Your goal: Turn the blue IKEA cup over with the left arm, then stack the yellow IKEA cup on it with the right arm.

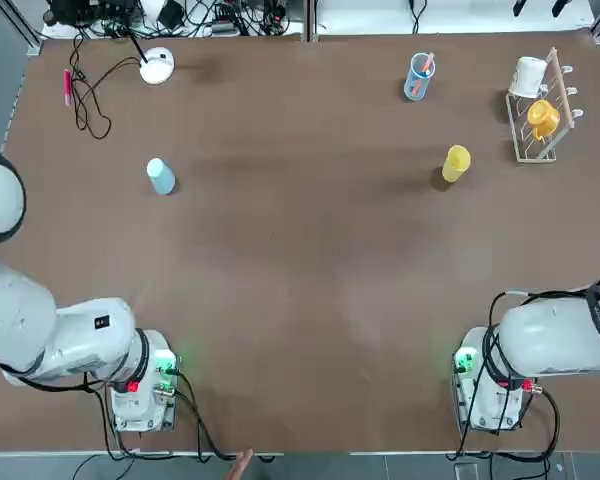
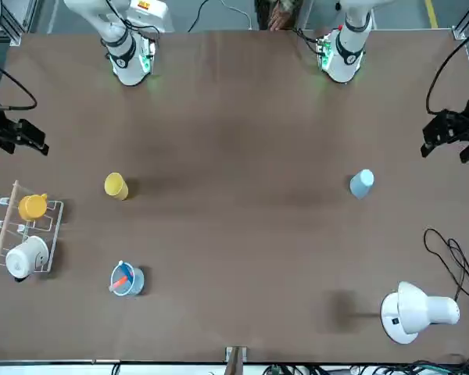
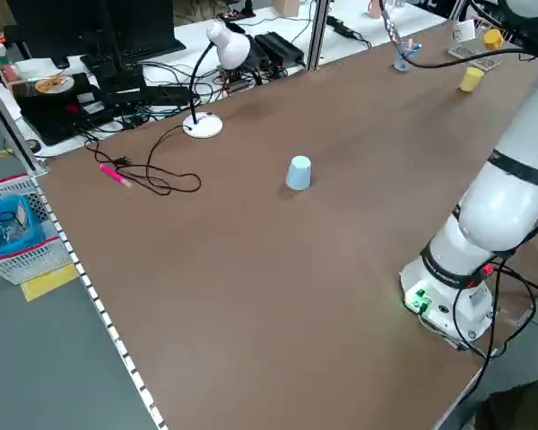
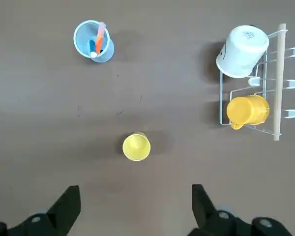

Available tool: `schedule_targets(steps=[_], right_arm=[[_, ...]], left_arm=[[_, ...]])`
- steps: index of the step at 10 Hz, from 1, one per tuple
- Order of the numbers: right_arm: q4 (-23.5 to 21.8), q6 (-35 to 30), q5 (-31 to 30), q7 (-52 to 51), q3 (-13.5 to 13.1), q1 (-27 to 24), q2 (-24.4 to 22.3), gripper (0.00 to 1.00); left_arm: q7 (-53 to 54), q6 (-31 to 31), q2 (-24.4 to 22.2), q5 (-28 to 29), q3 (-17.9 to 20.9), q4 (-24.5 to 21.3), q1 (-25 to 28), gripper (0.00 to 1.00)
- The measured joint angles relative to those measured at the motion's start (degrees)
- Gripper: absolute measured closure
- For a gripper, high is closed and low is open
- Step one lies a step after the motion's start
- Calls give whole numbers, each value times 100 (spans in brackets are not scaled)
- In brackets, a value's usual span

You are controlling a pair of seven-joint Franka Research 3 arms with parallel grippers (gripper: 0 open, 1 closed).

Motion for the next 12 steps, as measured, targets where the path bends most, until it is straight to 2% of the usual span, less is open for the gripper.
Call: schedule_targets(steps=[2,5,9,12], right_arm=[[0,-2,4,0,1,0,0,0],[-1,-4,5,0,4,2,0,0],[-11,-8,8,0,11,16,3,0],[-61,-44,10,-2,25,26,8,0]], left_arm=[[1027,-10,54,-57,23,-57,133,1],[2827,-17,324,-430,39,-92,668,1],[4895,-112,908,-1640,64,-168,1731,1],[6265,-205,1272,-2451,69,-612,2322,1]])
